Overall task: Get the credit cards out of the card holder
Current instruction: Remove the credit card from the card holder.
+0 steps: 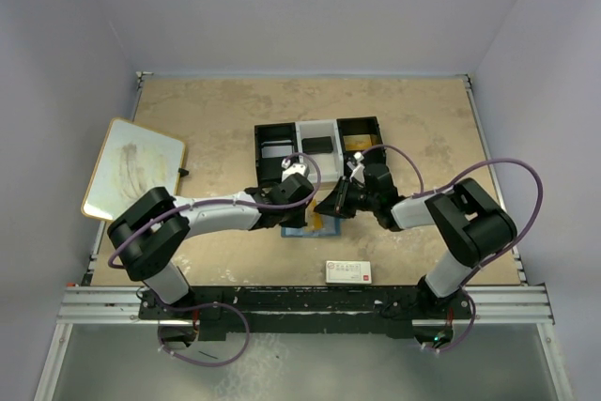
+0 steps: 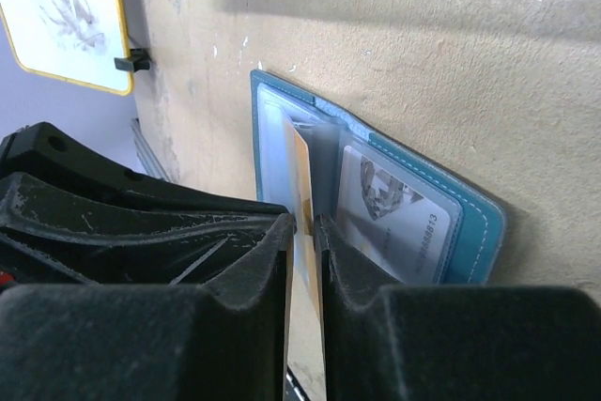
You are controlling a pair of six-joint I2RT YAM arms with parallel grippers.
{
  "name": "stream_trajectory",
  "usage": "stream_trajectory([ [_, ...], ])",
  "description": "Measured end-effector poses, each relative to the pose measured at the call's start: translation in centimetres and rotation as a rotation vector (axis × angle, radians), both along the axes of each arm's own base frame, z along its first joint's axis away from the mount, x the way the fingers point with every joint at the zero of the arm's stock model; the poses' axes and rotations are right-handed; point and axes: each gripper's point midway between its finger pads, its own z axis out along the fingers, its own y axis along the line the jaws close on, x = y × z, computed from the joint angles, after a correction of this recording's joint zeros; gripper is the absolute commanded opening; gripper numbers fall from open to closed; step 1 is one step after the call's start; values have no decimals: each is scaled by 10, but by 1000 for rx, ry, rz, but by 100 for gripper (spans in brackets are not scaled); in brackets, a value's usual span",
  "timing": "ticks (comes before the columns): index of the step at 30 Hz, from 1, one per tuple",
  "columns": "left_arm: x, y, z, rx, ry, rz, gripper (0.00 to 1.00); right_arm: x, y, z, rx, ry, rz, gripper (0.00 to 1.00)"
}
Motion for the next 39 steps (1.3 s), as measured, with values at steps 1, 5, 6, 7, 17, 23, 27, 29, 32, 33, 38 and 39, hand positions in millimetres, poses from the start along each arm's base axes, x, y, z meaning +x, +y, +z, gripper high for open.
stream_trajectory([
  [1, 0, 0, 0, 2, -2, 0, 2, 0, 0, 0, 3, -1, 2, 18],
  [5, 0, 0, 0, 7, -8, 2, 2, -3, 3, -3, 9, 0, 22, 18],
  [6, 0, 1, 0, 9, -9, 3, 2, -5, 5, -4, 8, 2, 31, 19],
  [7, 0, 1, 0, 10, -9, 3, 2, -7, 6, -6, 4, 3, 38, 19],
  [17, 0, 2, 0, 19, -16, 7, 1, -10, 8, -9, -20, -11, 70, 8],
  [23, 1, 3, 0, 28, -17, 11, 1, -10, 9, -8, -17, -16, 79, 16],
  [27, 1, 4, 0, 30, -18, 13, 1, -11, 10, -6, -8, -21, 88, 19],
  [29, 1, 4, 0, 30, -19, 13, 1, -11, 11, -4, -2, -24, 95, 18],
  [32, 1, 4, 0, 31, -19, 14, 1, -13, 13, -8, -3, -19, 104, 12],
  [33, 1, 4, 0, 31, -19, 14, 1, -15, 14, -11, -6, -12, 109, 10],
  [38, 1, 5, 0, 37, -17, 14, 1, -15, 16, -11, -5, -8, 114, 2],
  [39, 1, 5, -1, 37, -17, 15, 1, -15, 16, -11, -6, -8, 114, 1],
])
